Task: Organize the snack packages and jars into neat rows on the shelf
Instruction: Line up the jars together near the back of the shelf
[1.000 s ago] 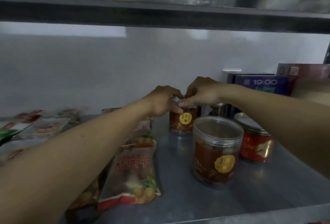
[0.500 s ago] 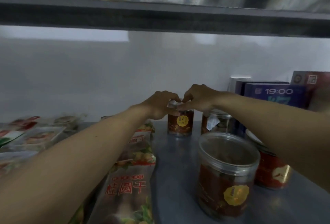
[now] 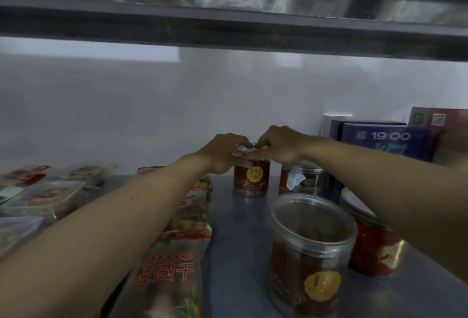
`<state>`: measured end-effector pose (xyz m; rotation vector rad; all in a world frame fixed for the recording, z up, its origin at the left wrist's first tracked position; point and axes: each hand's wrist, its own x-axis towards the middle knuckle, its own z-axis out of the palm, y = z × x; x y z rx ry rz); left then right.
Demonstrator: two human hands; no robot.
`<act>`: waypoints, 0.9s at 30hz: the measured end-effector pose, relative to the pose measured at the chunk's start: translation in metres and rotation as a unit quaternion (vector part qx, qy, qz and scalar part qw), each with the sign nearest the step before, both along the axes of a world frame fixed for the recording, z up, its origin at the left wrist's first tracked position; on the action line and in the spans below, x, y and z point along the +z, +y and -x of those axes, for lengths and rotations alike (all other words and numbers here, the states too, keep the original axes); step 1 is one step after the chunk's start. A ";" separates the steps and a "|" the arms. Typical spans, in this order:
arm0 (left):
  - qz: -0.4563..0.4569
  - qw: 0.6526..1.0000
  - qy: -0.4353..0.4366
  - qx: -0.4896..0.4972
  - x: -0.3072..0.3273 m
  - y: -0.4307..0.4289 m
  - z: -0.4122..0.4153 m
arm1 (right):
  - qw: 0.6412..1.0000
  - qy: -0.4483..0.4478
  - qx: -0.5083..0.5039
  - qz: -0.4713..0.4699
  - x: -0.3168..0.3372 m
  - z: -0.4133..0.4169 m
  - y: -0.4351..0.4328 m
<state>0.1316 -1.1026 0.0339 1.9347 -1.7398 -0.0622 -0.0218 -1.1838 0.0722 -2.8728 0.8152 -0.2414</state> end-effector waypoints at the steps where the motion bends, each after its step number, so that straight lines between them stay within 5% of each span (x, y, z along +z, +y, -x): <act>1: 0.000 1.000 -0.001 0.002 0.000 0.000 0.001 | 1.000 0.003 -0.001 0.001 0.000 0.002 0.001; 9: 0.054 0.998 -0.040 -0.001 0.012 0.012 0.016 | 0.998 -0.010 -0.053 0.043 0.025 0.035 0.001; 17: 0.077 0.996 -0.046 -0.028 0.023 0.024 0.027 | 0.992 0.062 -0.102 -0.047 0.017 0.060 0.003; 27: 0.039 0.996 0.077 -0.022 0.019 0.042 0.047 | 0.988 -0.031 -0.149 -0.019 0.018 0.049 0.022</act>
